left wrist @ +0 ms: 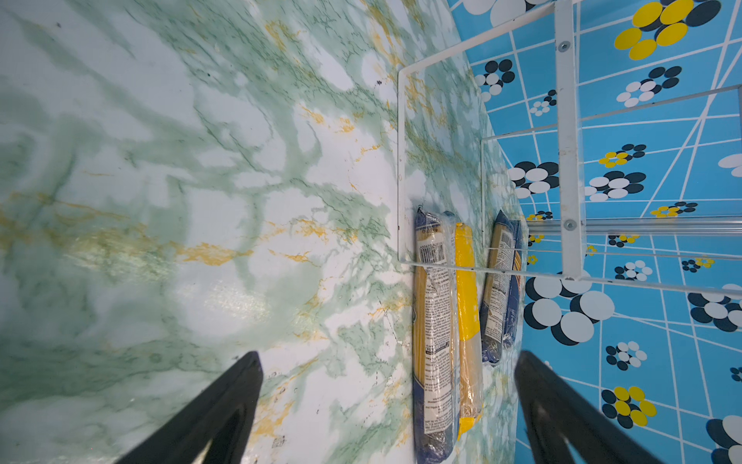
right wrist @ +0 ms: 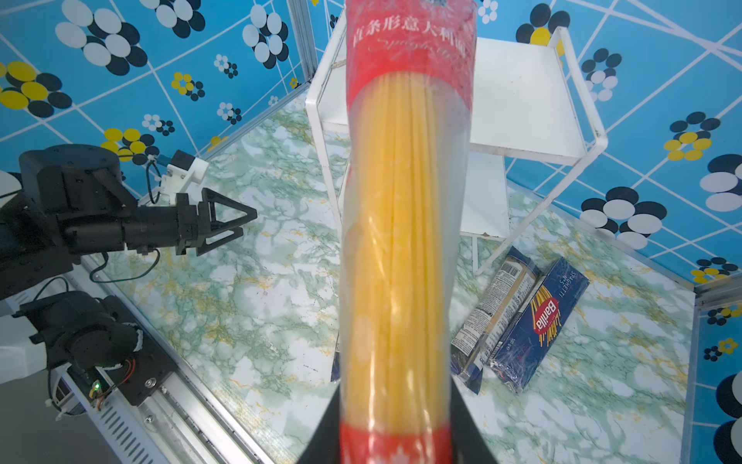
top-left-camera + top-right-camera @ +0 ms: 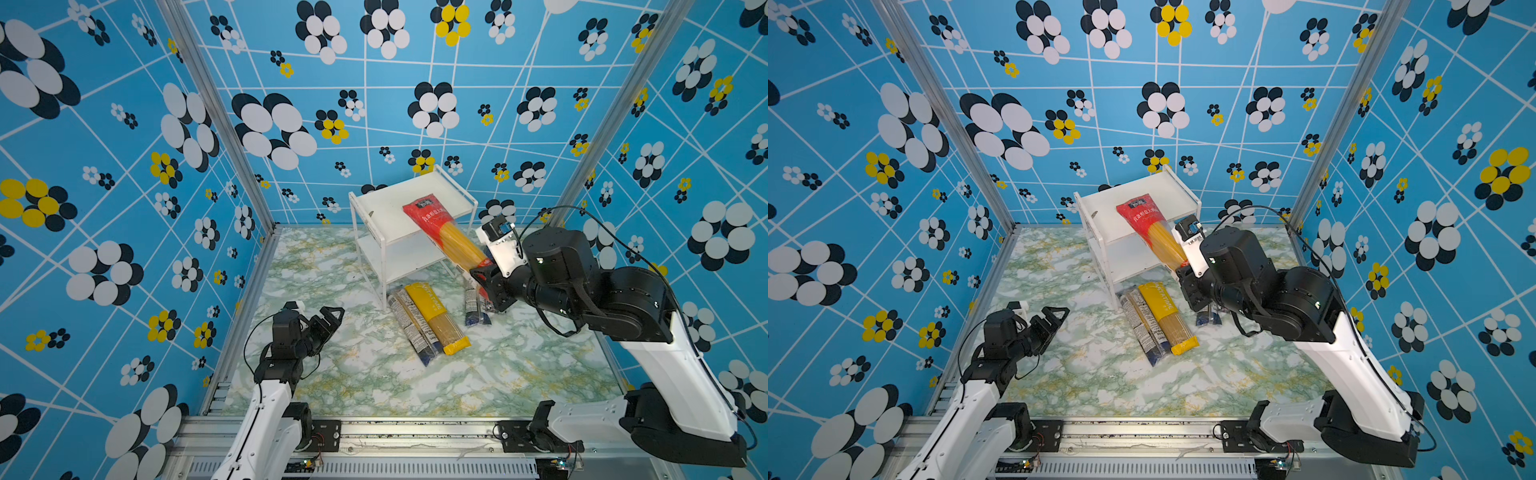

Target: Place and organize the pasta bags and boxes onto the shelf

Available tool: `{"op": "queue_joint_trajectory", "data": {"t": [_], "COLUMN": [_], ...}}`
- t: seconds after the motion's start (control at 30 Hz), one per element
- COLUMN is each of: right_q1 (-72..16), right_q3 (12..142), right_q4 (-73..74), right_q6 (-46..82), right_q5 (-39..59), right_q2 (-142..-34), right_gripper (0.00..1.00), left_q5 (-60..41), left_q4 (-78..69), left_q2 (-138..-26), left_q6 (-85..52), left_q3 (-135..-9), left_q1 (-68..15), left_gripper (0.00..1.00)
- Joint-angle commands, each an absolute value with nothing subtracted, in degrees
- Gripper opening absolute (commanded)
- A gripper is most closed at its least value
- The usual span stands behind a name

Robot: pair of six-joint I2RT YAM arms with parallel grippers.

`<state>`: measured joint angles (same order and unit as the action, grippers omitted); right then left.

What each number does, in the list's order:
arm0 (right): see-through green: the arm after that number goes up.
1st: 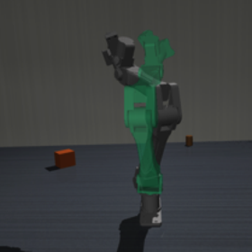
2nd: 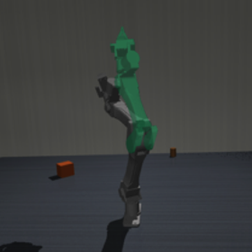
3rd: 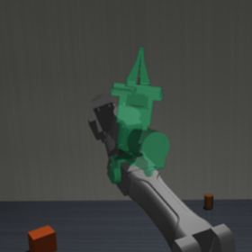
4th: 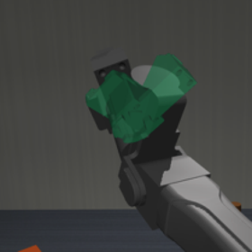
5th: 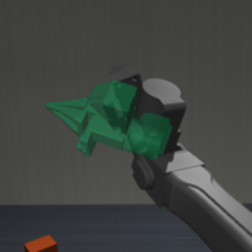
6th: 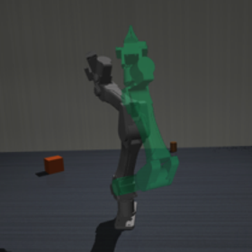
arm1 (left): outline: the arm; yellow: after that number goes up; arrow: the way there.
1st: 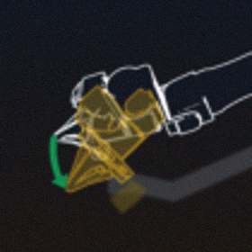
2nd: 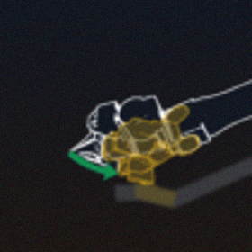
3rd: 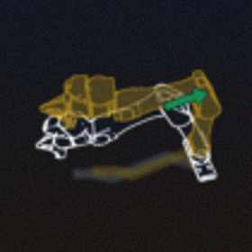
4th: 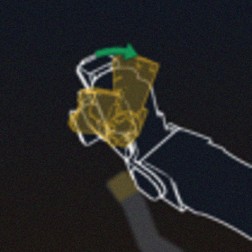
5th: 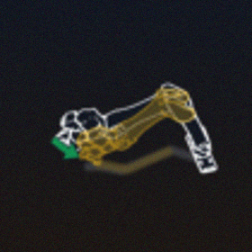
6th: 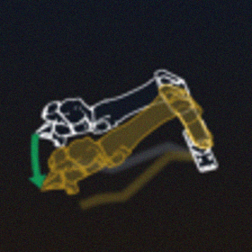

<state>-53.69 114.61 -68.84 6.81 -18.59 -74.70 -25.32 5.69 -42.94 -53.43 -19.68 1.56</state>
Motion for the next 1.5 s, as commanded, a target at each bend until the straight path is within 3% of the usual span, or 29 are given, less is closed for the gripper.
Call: {"op": "queue_joint_trajectory", "data": {"t": [0.0, 0.33, 0.73, 1.47], "right_q1": [-52.0, -45.4, -40.6, -39.0], "right_q3": [120.1, 131.6, 154.2, 154.3], "right_q4": [-61.1, -61.9, -65.6, -50.4], "right_q6": [6.2, 6.9, 8.2, 20.7], "right_q5": [-19.2, -9.1, -2.3, 5.6], "right_q2": [-75.7, -85.6, -101.4, -109.9], "right_gripper": [0.0, 0.0, 0.0, 0.0], "left_q5": [-26.6, -26.8, -26.9, -27.2], "left_q4": [3.9, 3.6, 3.2, 3.7], "left_q2": [-43.5, -44.0, -44.7, -44.3], "left_q6": [-53.6, -53.0, -52.5, -52.4], "left_q3": [-21.2, -21.3, -21.2, -21.2], "left_q1": [2.2, 2.2, 2.2, 2.3], "left_gripper": [0.99, 0.99, 0.99, 0.99]}}
